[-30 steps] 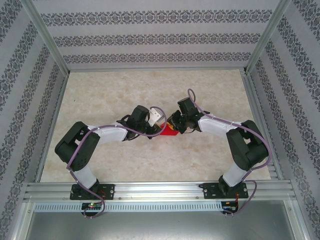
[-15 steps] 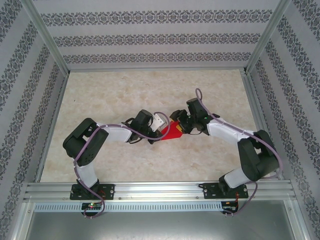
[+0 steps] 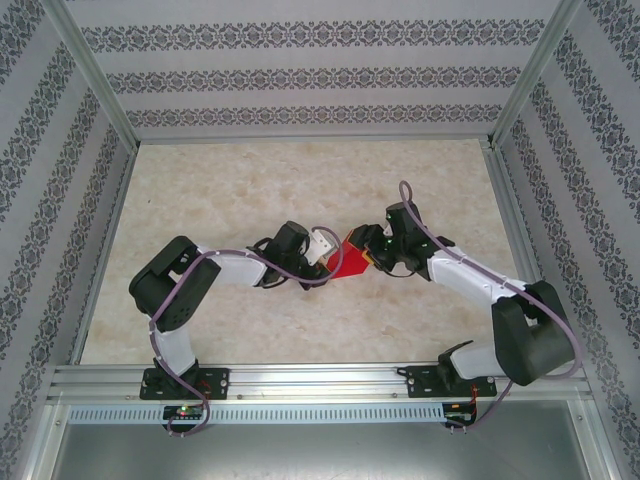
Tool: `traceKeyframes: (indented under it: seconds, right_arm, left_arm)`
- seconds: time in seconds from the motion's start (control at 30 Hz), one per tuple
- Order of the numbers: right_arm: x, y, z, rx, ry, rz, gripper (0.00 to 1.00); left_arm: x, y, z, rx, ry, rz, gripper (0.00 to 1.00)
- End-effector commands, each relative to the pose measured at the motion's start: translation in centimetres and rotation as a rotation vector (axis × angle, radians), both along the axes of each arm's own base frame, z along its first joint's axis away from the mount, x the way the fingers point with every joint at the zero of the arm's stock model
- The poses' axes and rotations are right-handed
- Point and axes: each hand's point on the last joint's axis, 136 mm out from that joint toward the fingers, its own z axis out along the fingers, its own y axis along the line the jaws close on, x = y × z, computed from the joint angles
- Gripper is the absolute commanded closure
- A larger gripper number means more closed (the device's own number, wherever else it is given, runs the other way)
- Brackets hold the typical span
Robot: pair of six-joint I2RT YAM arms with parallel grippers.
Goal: Fold a paper plane with a square sheet of paper (pick it up from the middle)
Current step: Fourth fold the wing at the center of the table.
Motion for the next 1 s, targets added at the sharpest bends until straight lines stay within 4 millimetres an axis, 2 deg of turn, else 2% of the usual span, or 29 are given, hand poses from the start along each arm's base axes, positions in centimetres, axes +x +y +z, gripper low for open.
traceKeyframes:
  seconds: [0.0,0.17,0.47,0.6,0.67,0.83,0.97]
  right_arm:
    - [0.6,0.6,0.5,0.011,0.019,0.022,0.45]
    - [0.8,0.7,-0.2,-0.006,0.067,0.024,0.53]
    - [0.8,-0.2,-2.5,-0.056,0.152,-0.013,0.81]
    - [1.0,-0.4,-2.6,-0.060,0.158,-0.024,0.83]
    - [1.0,-0.4,-2.4,-0.060,0.155,-0.023,0.80]
    - [0.6,-0.7,-1.4,-0.067,0.138,-0.021,0.52]
    - [0.2,-0.8,-1.6,-0.057,0.143,-0.031,0.44]
  left_arm:
    - [0.8,-1.6,2.7,-0.039,-0.123,-0.030,0.69]
    - [0.8,-2.0,2.9,-0.031,-0.171,-0.047,0.70]
    - [0.2,-2.8,3.3,-0.047,-0.230,-0.104,0.74]
    - [0.3,-3.0,3.5,-0.057,-0.248,-0.107,0.74]
    - [0.6,-3.1,3.3,-0.050,-0.256,-0.101,0.75]
    - [1.3,-2.8,3.1,-0.027,-0.282,-0.069,0.81]
    - [1.1,-2.7,2.8,-0.023,-0.277,-0.076,0.82]
